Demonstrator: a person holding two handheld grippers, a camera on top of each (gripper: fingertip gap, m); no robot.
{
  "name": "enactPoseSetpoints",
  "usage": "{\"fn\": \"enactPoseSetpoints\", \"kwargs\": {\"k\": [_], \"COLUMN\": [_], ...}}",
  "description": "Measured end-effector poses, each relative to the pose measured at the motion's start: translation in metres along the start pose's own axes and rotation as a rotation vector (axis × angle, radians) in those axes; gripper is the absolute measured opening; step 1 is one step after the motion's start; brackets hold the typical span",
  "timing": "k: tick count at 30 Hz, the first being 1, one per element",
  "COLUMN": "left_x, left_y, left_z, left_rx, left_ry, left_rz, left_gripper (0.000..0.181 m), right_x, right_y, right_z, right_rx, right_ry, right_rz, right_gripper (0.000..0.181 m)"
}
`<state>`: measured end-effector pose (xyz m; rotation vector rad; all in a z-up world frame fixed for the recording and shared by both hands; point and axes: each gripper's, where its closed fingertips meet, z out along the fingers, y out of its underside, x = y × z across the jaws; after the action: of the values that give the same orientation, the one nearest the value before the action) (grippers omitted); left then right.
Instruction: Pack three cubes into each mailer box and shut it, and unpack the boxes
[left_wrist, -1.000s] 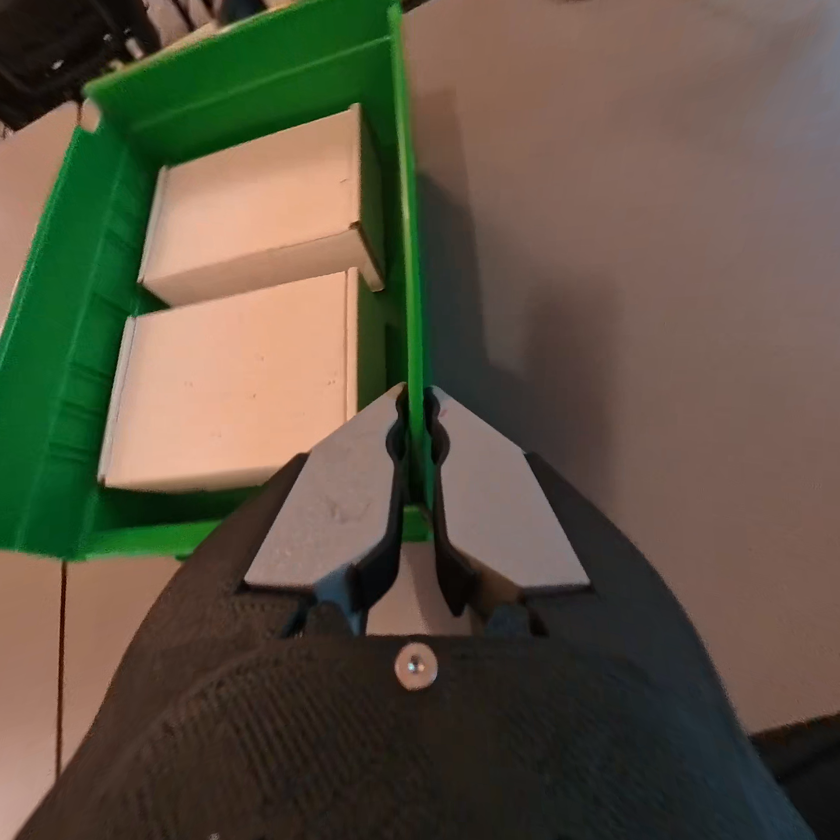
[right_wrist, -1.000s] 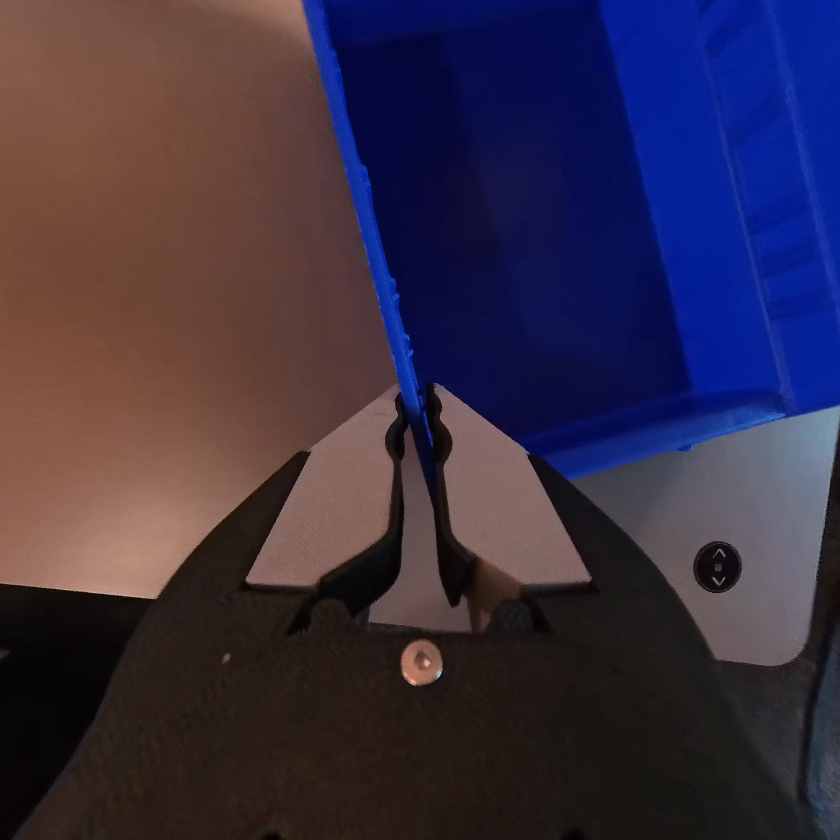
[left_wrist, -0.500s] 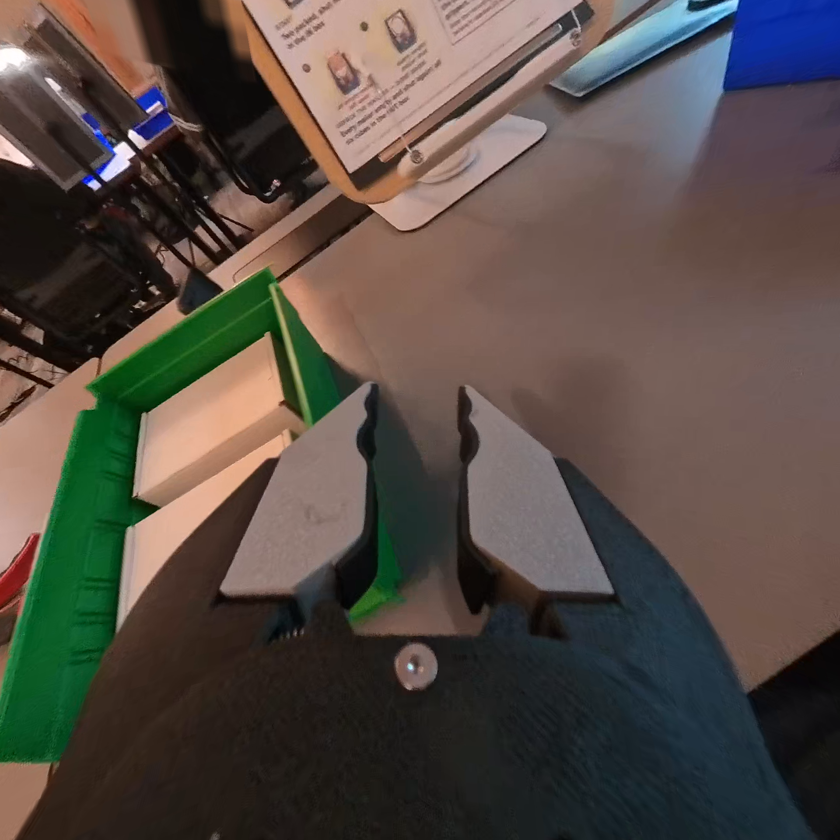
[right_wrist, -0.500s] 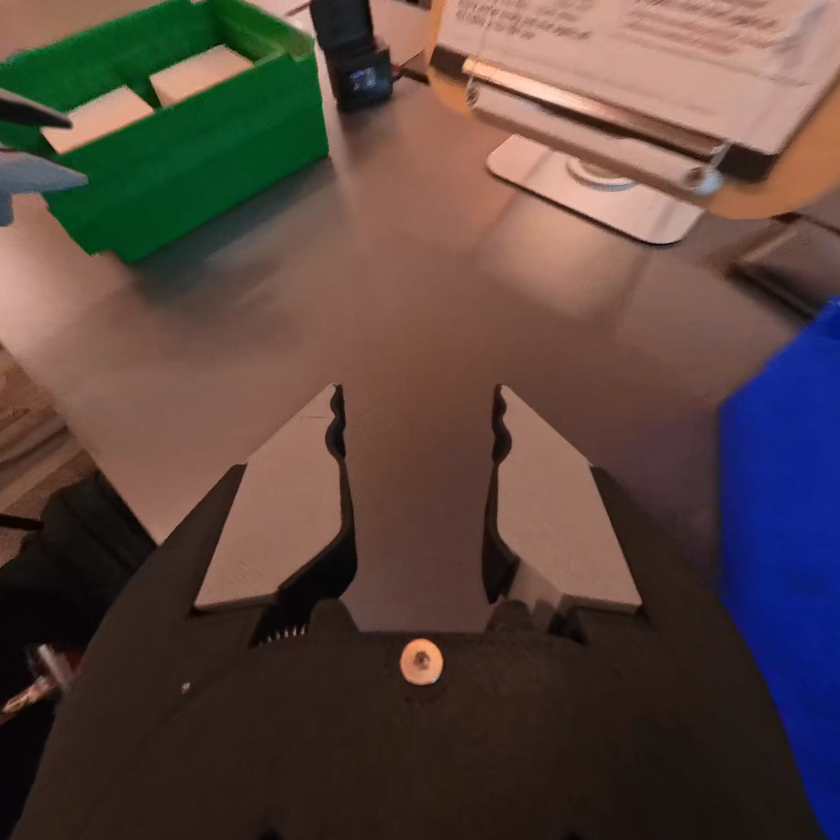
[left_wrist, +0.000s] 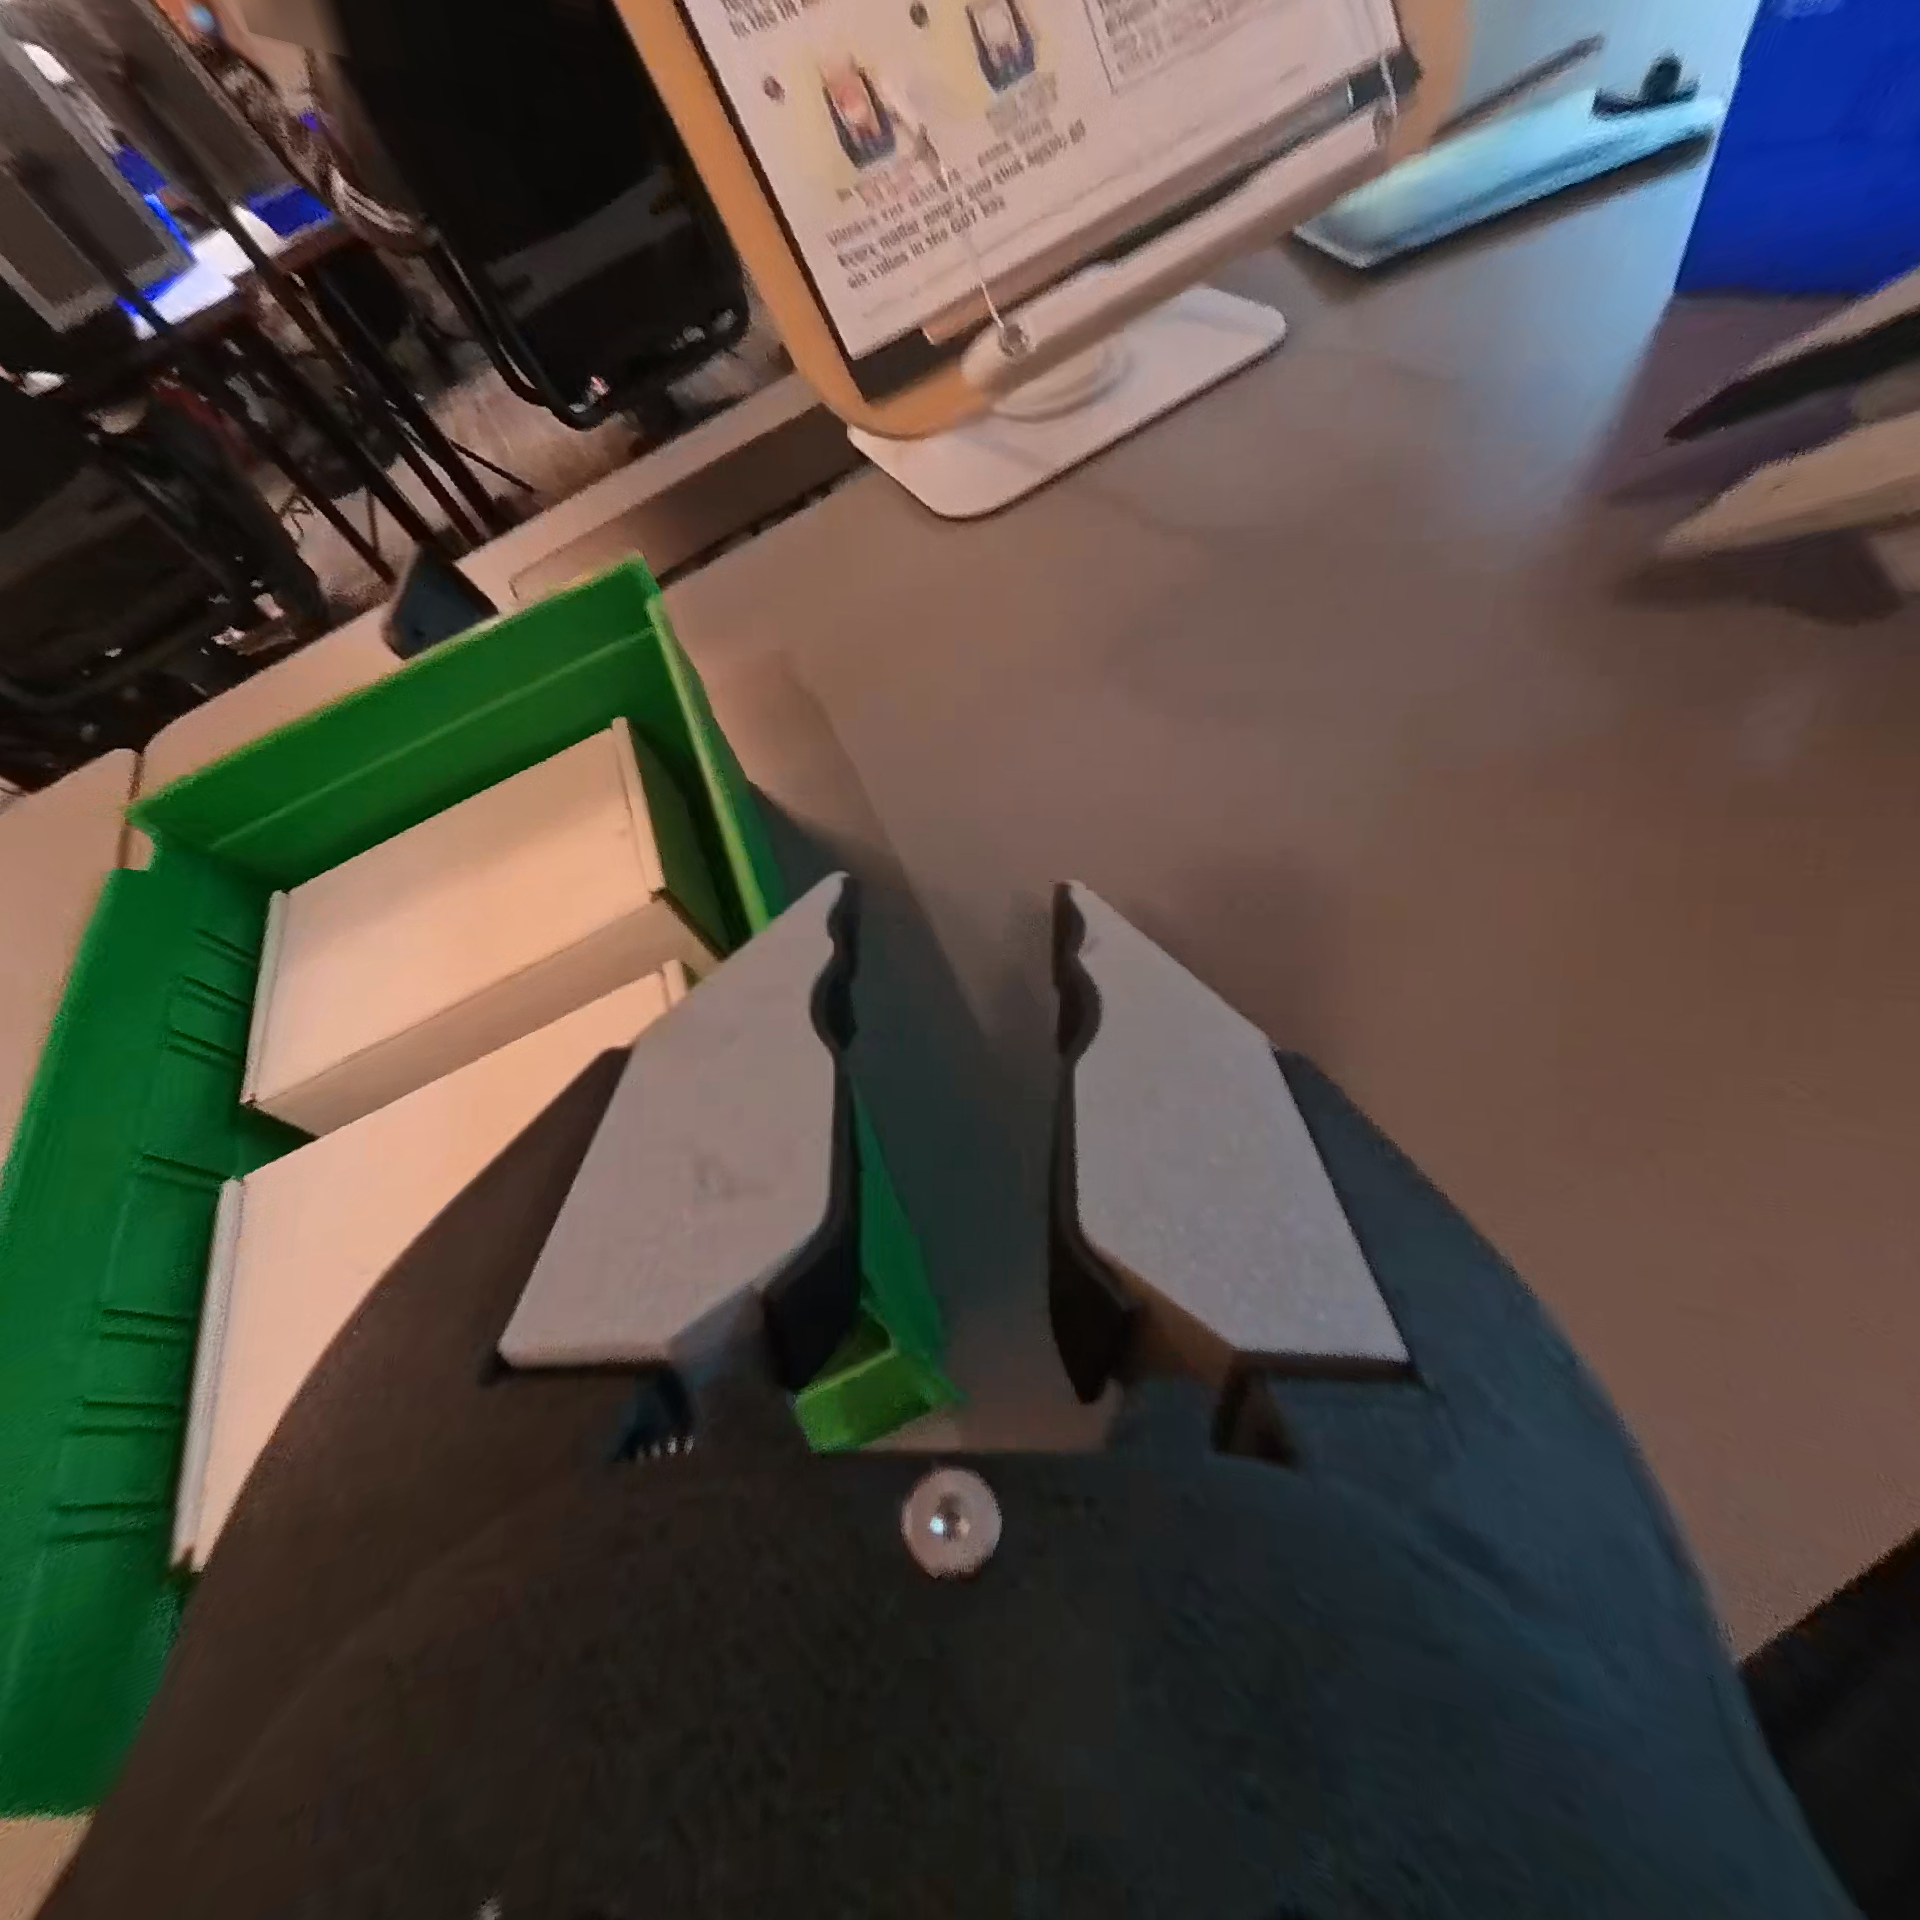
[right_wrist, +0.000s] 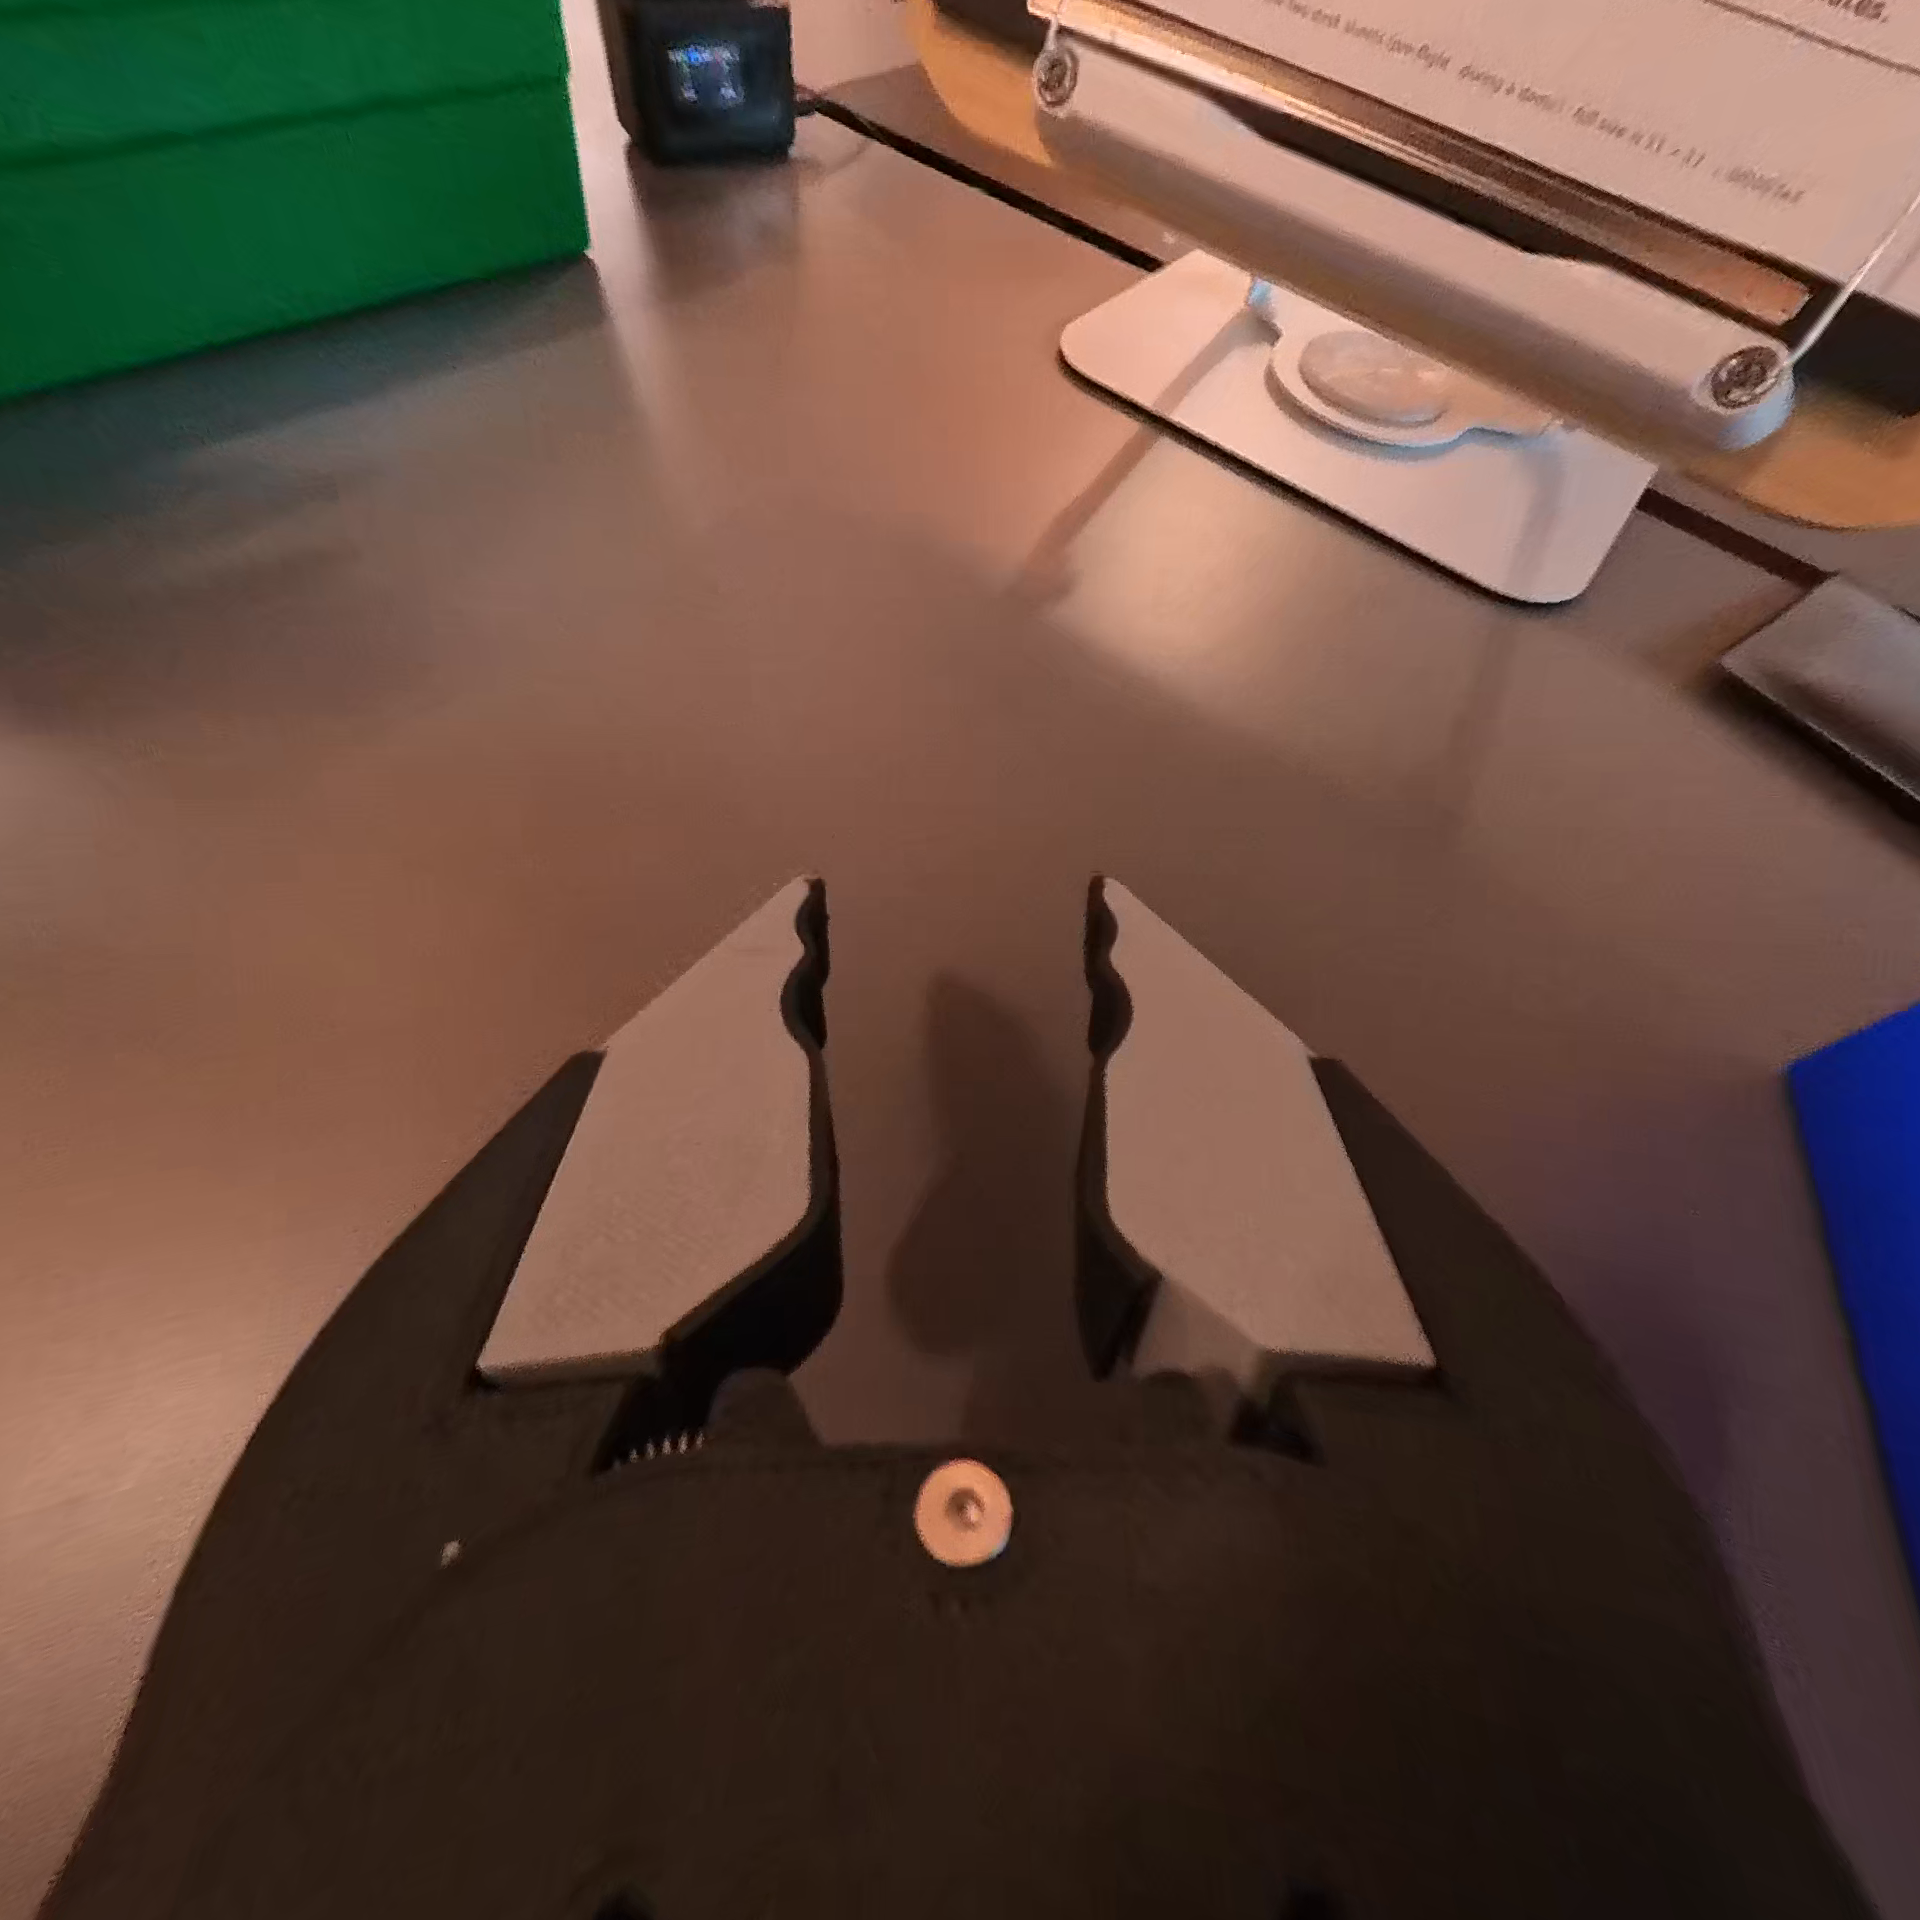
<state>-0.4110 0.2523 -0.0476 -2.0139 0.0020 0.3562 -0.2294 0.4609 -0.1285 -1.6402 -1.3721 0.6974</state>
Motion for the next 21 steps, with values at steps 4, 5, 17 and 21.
{"fn": "enactPoseSetpoints", "kwargs": {"k": [4,5,17,21], "left_x": [-0.019,-0.029,-0.085,-0.073], "left_y": [-0.016,-0.016,0.021,0.021], "left_z": [-0.018,-0.022,-0.039,-0.028], "left_rx": [0.091,0.101,0.051,0.042], "left_ry": [-0.066,-0.108,-0.208,-0.176], "left_rz": [-0.035,-0.042,-0.193,-0.173], "left_gripper": [0.033,0.033,0.045,0.043], "right_x": [0.000,0.000,-0.005,-0.007], "right_y": [0.005,0.004,0.008,0.010], "right_z": [0.002,0.001,0.001,0.002], "right_rx": [-0.028,-0.023,-0.044,-0.056], "right_ry": [-0.005,-0.010,-0.030,-0.036], "right_rz": [0.012,0.012,0.008,0.002], "right_gripper": [0.047,0.046,0.044,0.044]}}
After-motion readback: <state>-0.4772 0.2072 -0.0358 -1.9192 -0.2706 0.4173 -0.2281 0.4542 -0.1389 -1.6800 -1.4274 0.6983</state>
